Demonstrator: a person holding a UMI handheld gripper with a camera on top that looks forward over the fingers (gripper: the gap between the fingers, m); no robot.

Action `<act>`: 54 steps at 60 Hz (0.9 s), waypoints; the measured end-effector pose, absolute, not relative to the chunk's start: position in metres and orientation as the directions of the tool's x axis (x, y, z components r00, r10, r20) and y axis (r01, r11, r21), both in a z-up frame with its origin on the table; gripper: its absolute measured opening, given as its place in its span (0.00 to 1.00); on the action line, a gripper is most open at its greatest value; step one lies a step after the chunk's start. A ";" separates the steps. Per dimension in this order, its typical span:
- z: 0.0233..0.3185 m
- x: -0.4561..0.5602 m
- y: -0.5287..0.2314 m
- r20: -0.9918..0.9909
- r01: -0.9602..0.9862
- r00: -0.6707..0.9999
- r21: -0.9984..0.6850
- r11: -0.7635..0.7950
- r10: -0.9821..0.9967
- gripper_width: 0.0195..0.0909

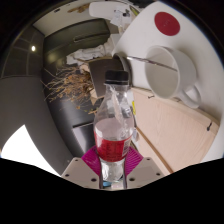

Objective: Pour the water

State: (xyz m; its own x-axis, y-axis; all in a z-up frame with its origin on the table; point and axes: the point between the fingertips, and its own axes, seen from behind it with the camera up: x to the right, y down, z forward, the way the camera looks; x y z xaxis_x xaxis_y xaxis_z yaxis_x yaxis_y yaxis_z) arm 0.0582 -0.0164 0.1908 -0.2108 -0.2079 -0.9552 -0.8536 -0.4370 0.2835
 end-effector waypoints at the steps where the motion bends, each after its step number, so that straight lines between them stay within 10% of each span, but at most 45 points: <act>1: 0.194 0.059 -0.017 -0.966 -0.860 -0.173 0.244 -0.448 -0.194 0.08; 27: 0.293 0.228 0.002 -0.445 -0.420 0.890 -0.884 -0.205 0.098 0.09; 54: 0.129 0.359 0.015 0.016 -0.009 0.998 -0.927 -0.375 -0.064 0.09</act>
